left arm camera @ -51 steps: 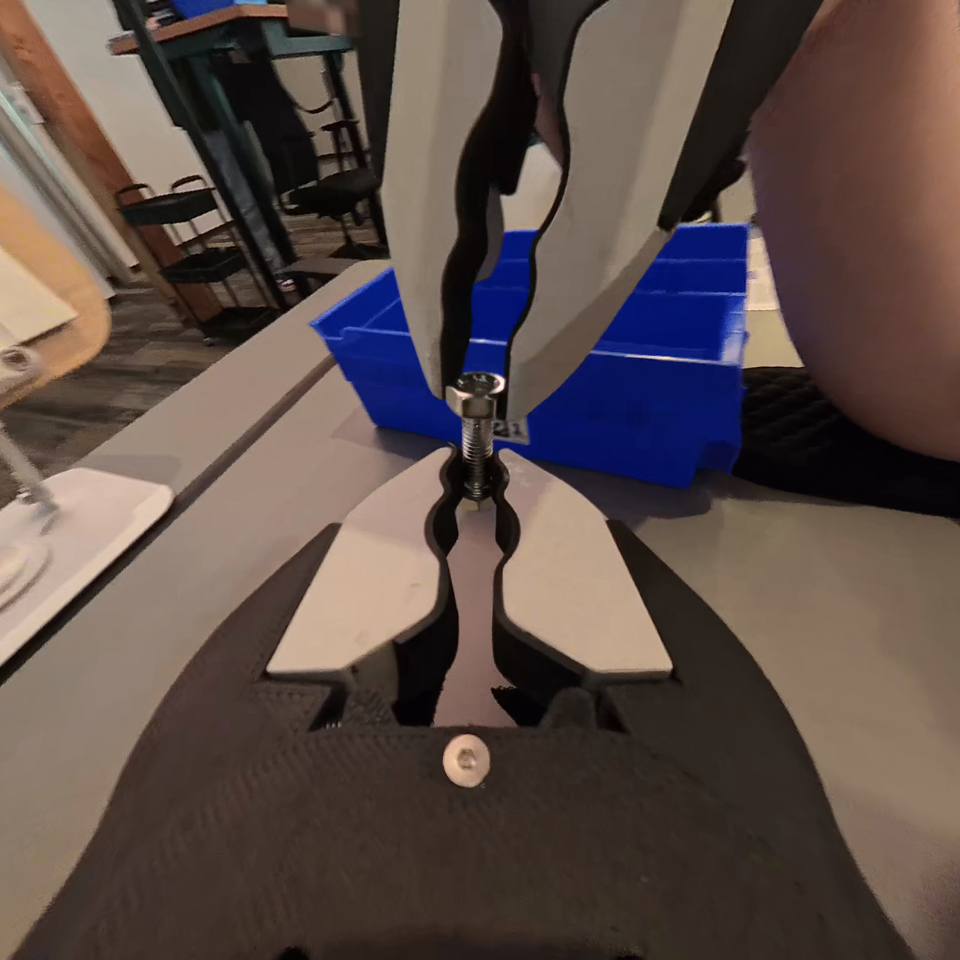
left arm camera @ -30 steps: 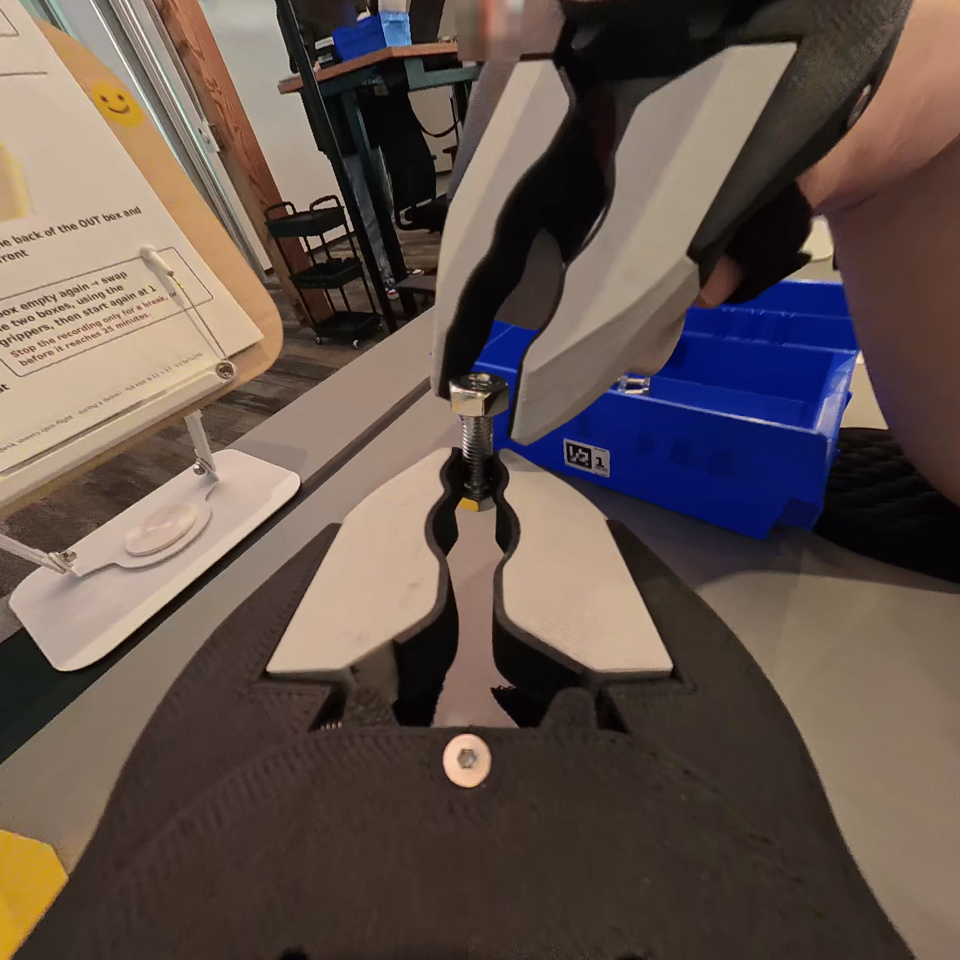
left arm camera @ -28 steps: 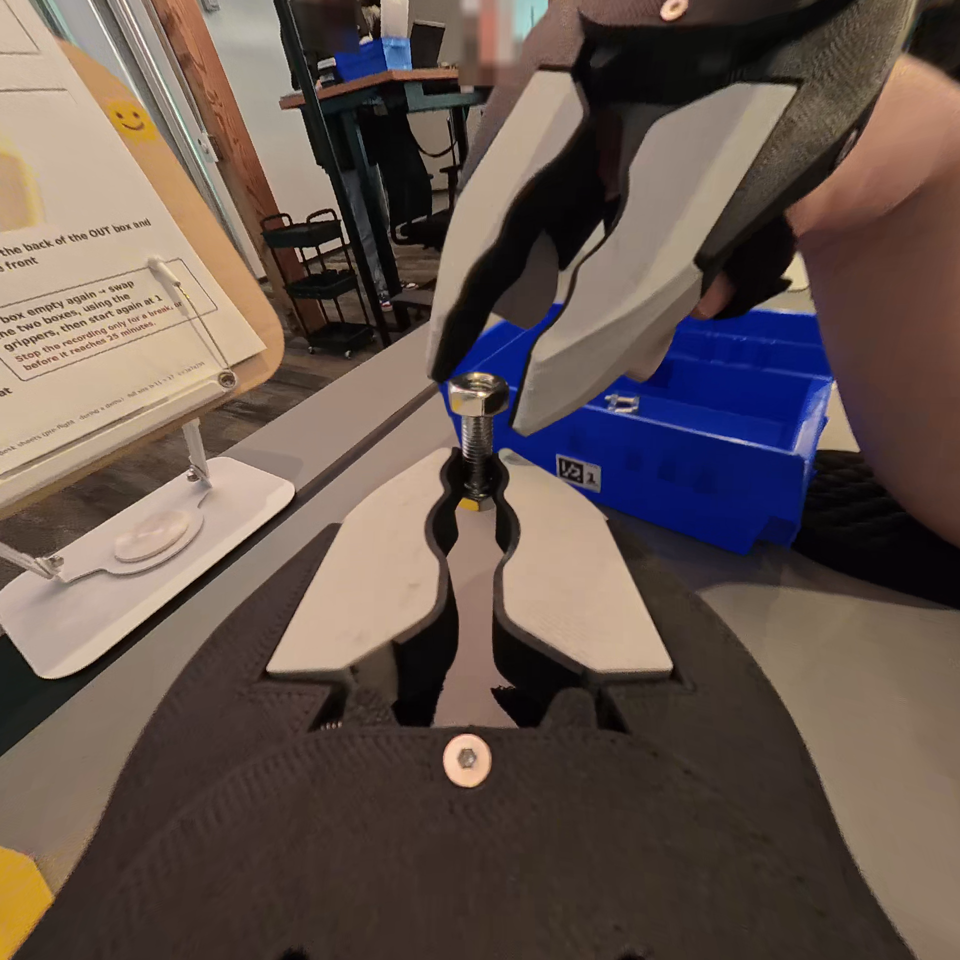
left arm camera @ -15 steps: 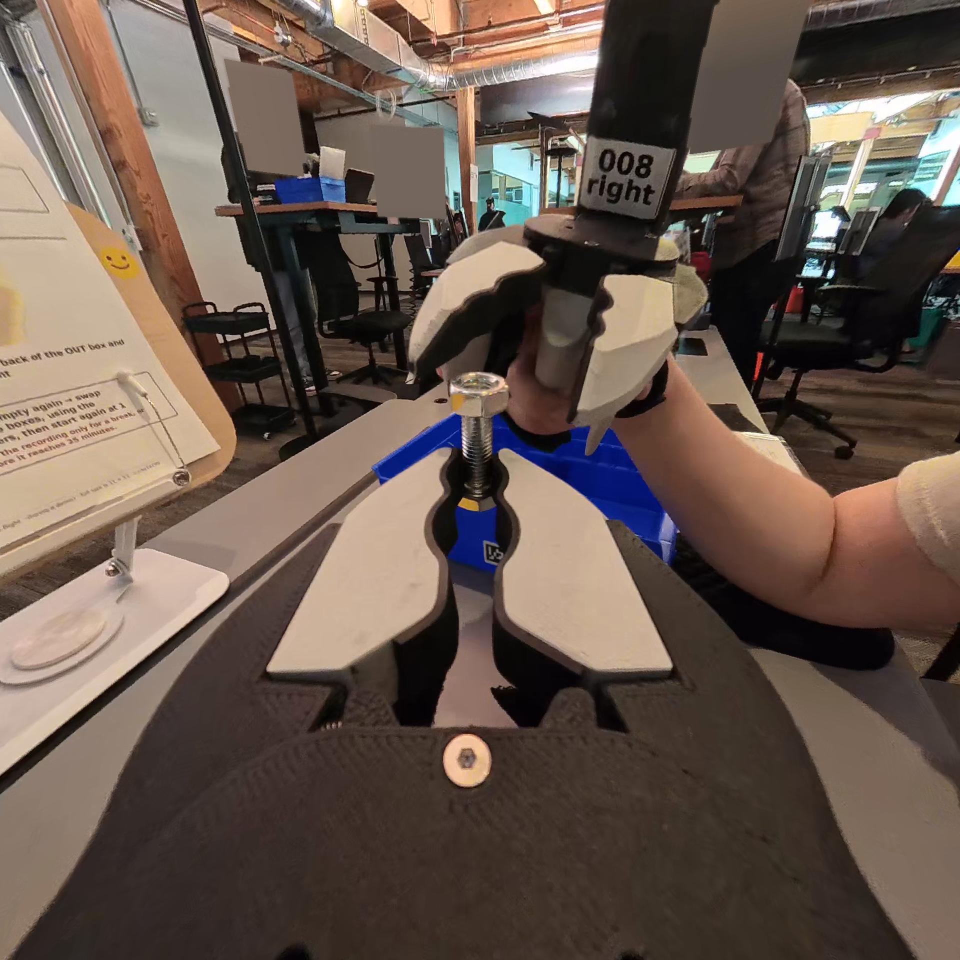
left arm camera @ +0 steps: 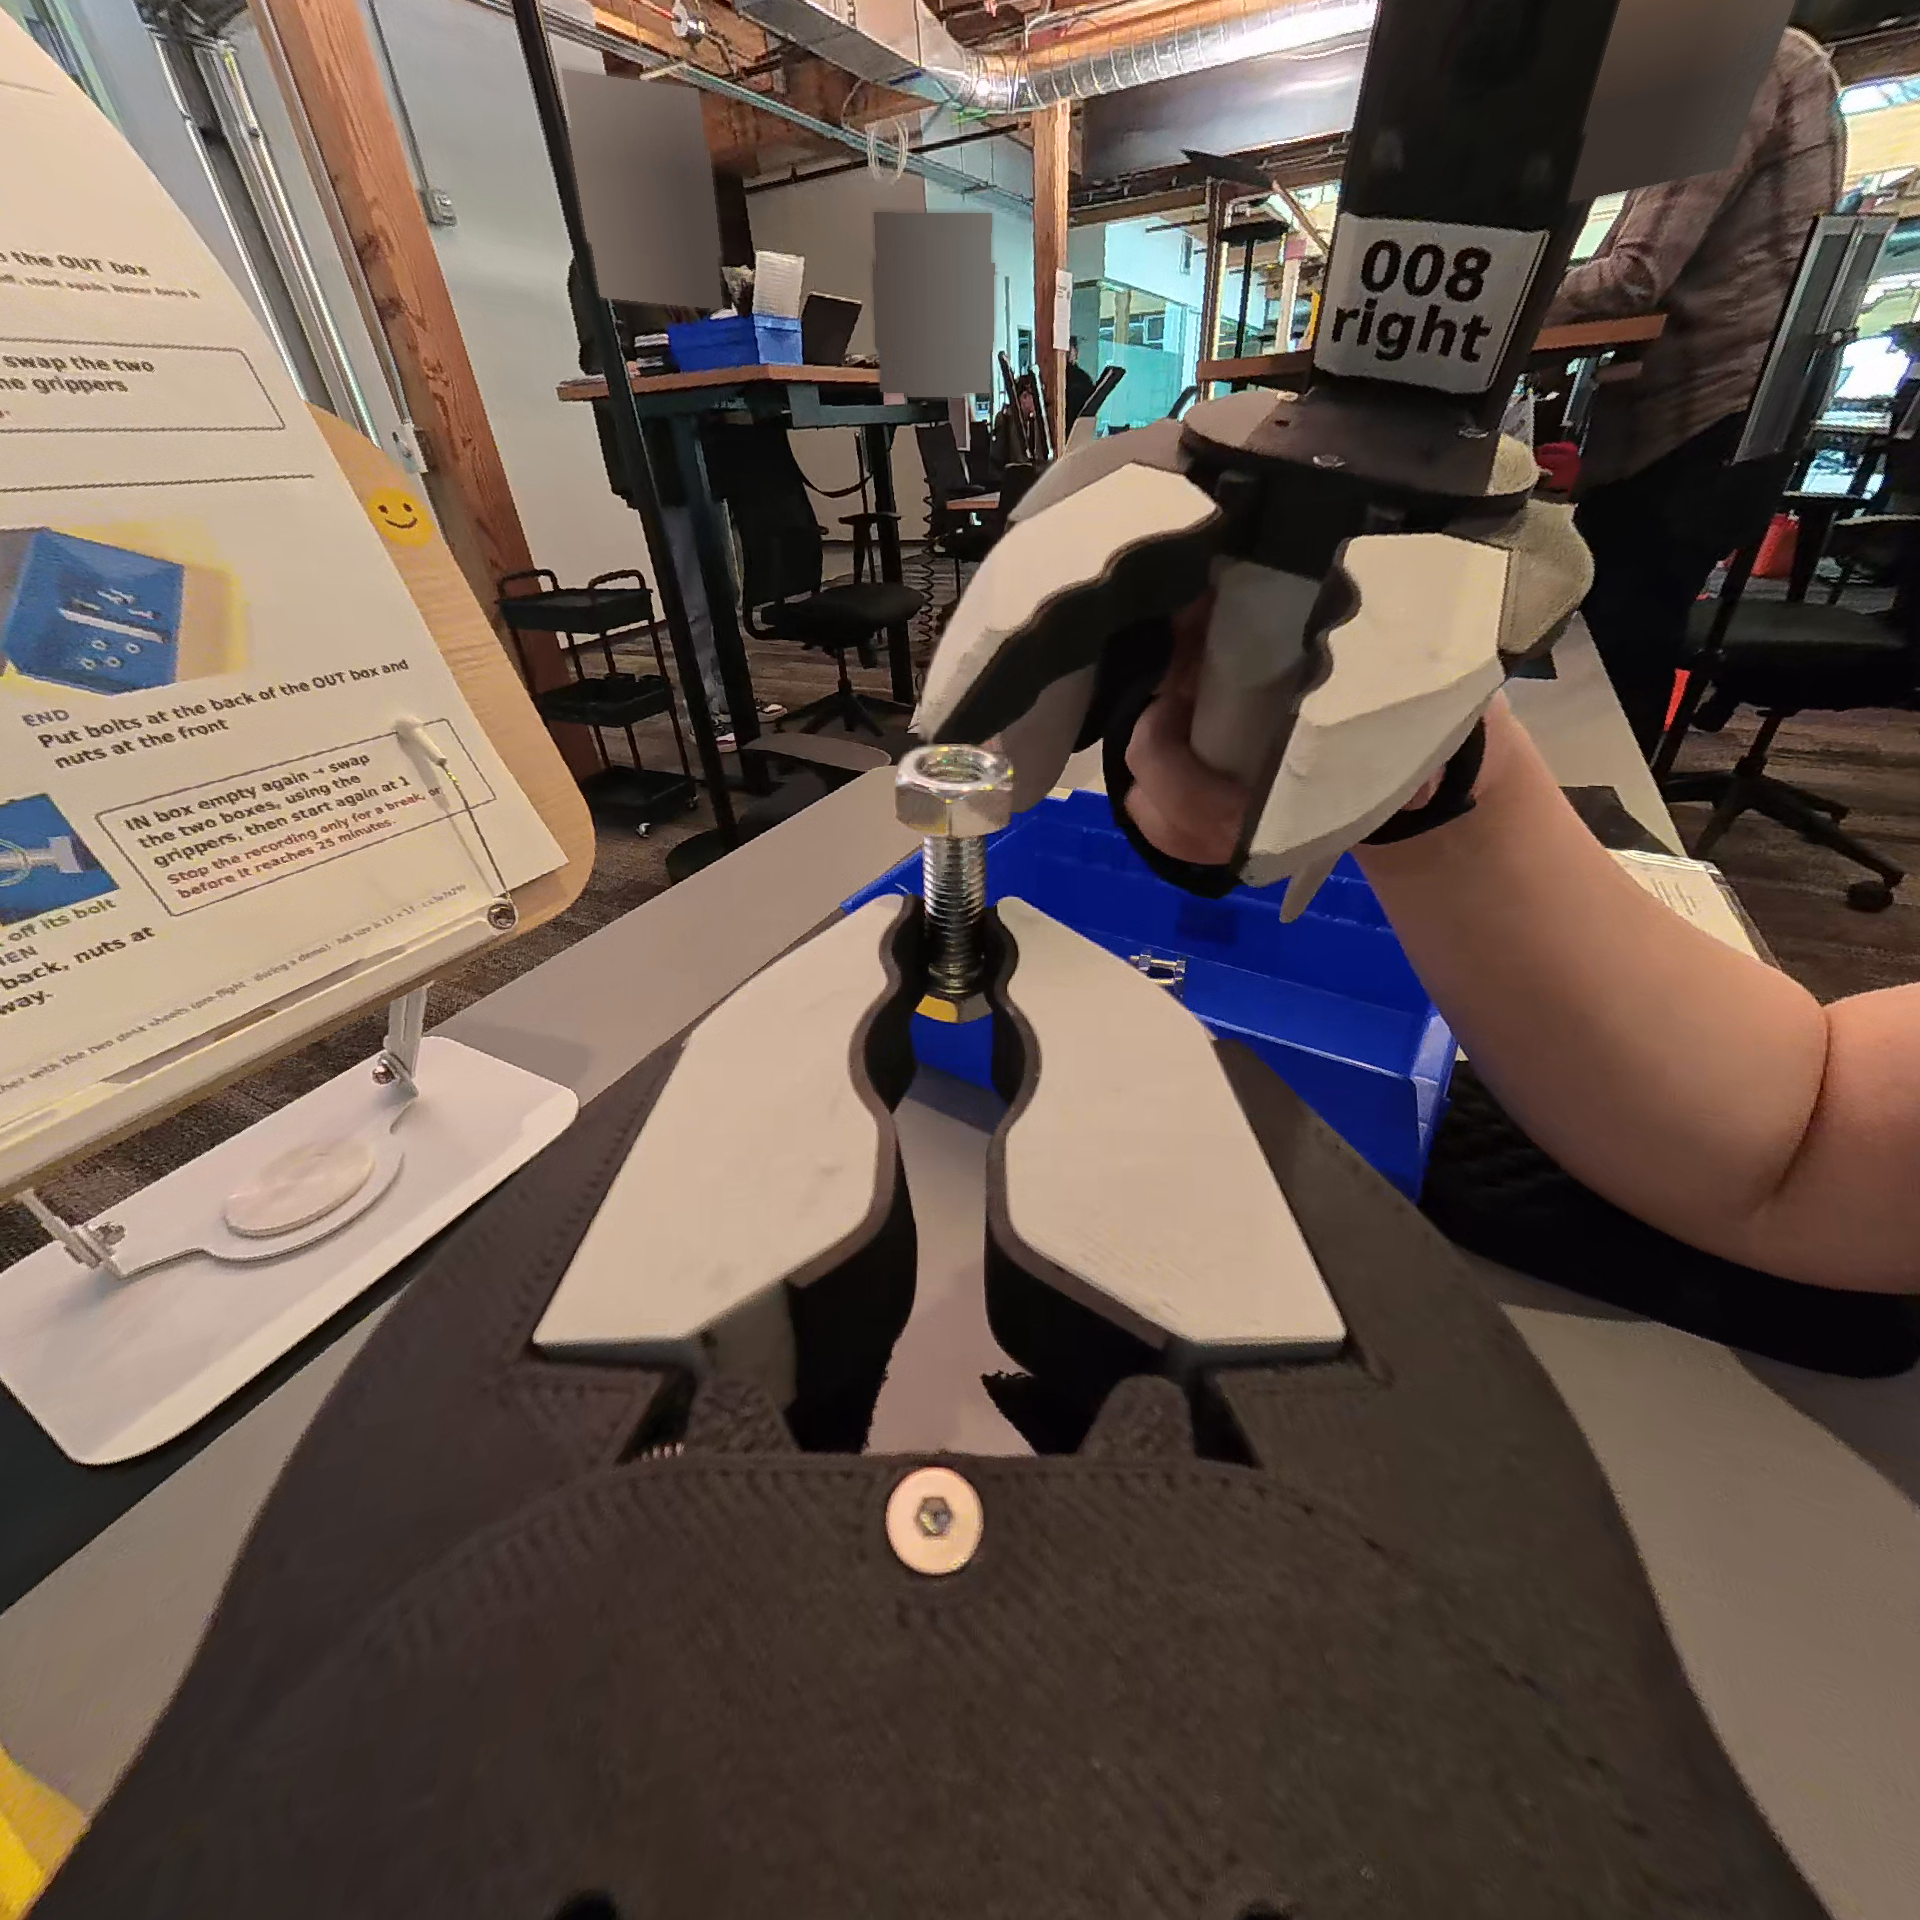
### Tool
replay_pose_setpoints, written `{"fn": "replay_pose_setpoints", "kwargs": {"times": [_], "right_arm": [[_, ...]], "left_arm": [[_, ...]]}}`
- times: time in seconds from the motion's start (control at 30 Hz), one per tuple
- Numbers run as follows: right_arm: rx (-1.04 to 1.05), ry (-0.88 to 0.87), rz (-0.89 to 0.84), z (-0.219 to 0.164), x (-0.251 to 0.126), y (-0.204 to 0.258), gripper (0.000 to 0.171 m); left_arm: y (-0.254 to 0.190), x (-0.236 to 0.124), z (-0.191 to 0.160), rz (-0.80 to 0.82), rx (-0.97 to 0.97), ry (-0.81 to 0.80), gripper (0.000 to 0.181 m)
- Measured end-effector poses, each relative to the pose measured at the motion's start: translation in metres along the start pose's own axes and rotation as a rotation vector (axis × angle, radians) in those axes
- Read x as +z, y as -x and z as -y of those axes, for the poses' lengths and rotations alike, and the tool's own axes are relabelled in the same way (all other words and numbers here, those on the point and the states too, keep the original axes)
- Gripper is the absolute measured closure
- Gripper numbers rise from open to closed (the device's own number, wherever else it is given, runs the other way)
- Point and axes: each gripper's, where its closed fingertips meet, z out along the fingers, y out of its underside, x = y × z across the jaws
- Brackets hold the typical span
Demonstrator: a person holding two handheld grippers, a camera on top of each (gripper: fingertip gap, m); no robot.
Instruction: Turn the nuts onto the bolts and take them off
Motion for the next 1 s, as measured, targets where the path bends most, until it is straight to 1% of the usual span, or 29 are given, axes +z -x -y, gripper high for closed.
{"fn": "replay_pose_setpoints", "kwargs": {"times": [0.23,0.4,0.67,0.73,0.83,0.9,1.0], "right_arm": [[-0.004,-0.005,0.002,0.002,-0.003,0.000,0.127],[-0.027,-0.026,-0.026,0.003,0.000,-0.004,0.125],[-0.055,0.045,-0.029,-0.006,0.004,0.000,0.121],[-0.053,0.048,-0.006,-0.005,0.002,0.004,0.124],[-0.061,0.027,-0.046,-0.001,0.000,-0.002,0.125],[-0.049,0.016,-0.062,0.000,0.001,-0.005,0.123],[-0.024,-0.004,-0.057,0.000,0.007,-0.006,0.112]], "left_arm": [[0.004,-0.002,0.000,0.015,-0.003,0.004,0.172],[-0.002,0.000,0.001,-0.019,-0.006,-0.001,0.172],[0.003,-0.001,-0.001,0.005,-0.004,0.015,0.172],[0.007,-0.002,0.000,0.017,-0.014,0.009,0.172],[0.008,-0.003,0.001,0.008,-0.033,-0.001,0.172],[0.005,-0.002,0.001,-0.006,-0.035,-0.002,0.172],[-0.005,0.001,0.001,-0.039,-0.017,-0.002,0.172]]}}
